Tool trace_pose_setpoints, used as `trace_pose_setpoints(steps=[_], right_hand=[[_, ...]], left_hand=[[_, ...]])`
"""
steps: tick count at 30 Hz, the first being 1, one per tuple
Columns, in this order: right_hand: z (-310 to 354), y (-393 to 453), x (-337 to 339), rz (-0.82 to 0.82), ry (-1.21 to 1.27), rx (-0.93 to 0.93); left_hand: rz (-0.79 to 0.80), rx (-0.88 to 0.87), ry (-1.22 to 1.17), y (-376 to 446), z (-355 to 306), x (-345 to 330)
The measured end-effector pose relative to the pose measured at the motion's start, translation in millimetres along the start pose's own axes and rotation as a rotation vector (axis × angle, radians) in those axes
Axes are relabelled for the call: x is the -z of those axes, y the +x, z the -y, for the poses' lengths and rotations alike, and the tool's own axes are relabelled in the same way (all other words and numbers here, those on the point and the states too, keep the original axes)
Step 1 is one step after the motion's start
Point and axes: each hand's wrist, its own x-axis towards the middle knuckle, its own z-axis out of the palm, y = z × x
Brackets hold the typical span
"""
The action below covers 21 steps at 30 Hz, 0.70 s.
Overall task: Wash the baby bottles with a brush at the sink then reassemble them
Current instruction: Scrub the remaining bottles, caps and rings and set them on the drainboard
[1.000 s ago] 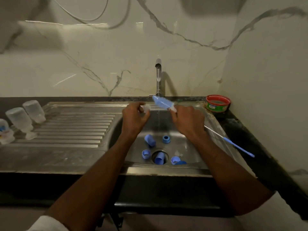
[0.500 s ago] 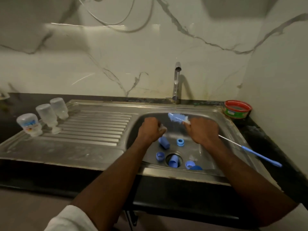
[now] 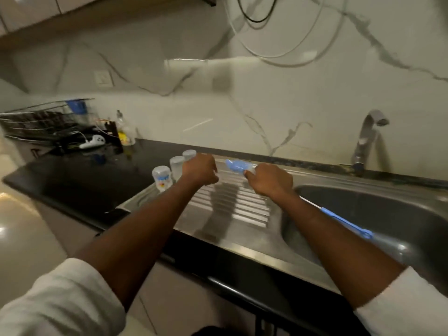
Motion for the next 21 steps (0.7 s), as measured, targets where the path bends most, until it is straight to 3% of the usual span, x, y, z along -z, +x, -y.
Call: trace_pose_setpoints(steps=[8,21], right_hand=[[59,34,-30,0.013,-0.115,0.055],[36,34,-56,0.015,-0.116,0.043]], left_hand=[[-0.04,0.037,0.135,17,59,-21],[0.016,0.012,0.329,27,58,-43]])
